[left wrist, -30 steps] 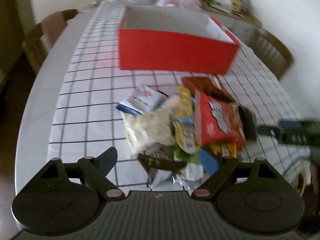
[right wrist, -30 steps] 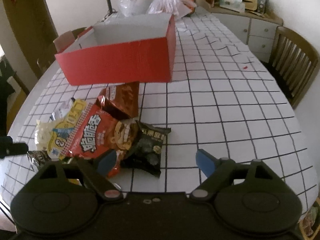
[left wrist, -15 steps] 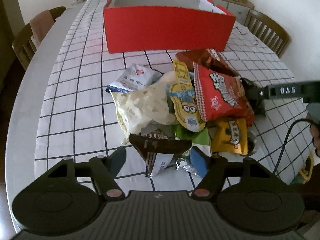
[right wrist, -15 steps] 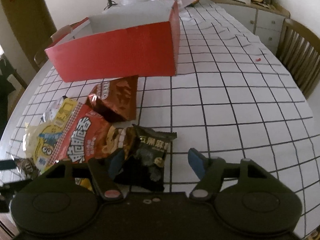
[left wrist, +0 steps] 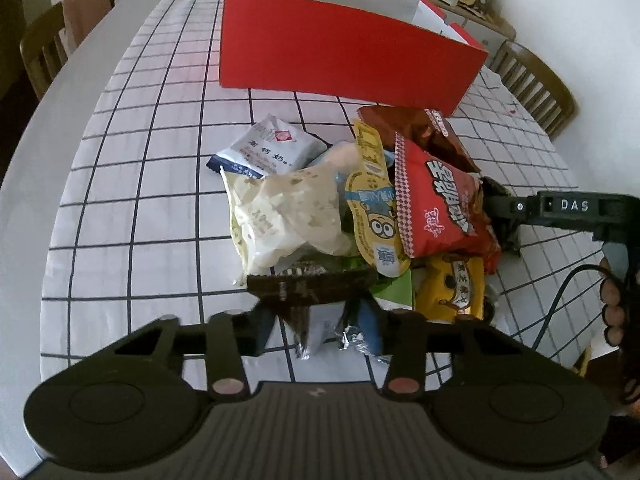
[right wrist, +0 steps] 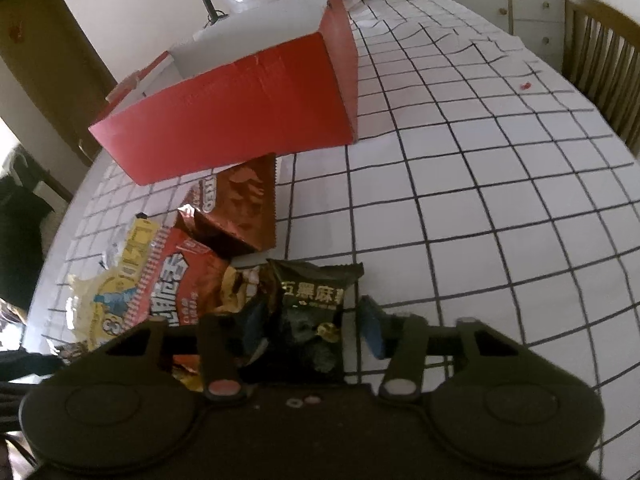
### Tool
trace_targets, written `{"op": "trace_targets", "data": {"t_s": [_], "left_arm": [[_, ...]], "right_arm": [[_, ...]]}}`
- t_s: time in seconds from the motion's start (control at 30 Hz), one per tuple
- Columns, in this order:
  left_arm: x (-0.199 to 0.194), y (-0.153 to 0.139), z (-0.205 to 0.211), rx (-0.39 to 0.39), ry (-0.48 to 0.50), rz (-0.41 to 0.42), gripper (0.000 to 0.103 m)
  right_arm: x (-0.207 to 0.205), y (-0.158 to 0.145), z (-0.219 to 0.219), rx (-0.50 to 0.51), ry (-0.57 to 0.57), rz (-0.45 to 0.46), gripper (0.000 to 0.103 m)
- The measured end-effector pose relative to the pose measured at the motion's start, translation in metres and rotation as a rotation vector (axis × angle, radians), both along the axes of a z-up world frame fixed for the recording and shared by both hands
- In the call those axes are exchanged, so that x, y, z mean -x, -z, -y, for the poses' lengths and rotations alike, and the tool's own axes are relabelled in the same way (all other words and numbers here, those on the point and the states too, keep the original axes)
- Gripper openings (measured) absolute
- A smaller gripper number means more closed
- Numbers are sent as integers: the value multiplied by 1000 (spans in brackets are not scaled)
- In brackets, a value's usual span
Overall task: Organize snacks
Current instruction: 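Grasp the black snack packet with the right gripper while the left grasps a small dark packet, then carry both packets over the red box and open the right gripper to drop the black packet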
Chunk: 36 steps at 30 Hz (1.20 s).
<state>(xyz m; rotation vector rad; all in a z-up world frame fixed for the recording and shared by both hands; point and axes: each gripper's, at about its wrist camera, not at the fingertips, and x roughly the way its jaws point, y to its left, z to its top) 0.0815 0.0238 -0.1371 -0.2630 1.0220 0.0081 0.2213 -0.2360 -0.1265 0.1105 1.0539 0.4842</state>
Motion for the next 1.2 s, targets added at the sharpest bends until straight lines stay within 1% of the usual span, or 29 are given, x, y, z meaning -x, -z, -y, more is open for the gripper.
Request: {"op": "trace_targets", "data": {"t_s": [0.03, 0.1, 0.2, 0.37, 0.53, 0.8, 0.93, 1.07, 1.2], "left_arm": [[0, 0, -1, 1, -4, -1, 39], [1, -1, -2, 3, -14, -2, 34], [2, -2, -5, 9, -29, -3, 32], [7, -5, -7, 13, -32, 10, 31], [15, -18, -7, 20, -28, 44, 31], [25, -48, -10, 2, -23, 117, 31], [28, -69, -9, -16, -9, 167, 31], [24, -92, -9, -32, 2, 225, 31], [12, -113, -6, -60, 17, 269, 31]], "right_arm": [[1, -1, -1, 4, 3, 4, 34], [3, -2, -2, 15, -3, 14, 32], [6, -5, -4, 31, -6, 30, 30], [16, -13, -2, 45, 4, 55, 29], [29, -26, 2, 44, 24, 83, 29], [51, -61, -2, 25, 14, 162, 29], [58, -81, -10, 12, -5, 214, 29], [59, -105, -20, 13, -30, 283, 29], [53, -124, -30, 17, -52, 340, 29]]}}
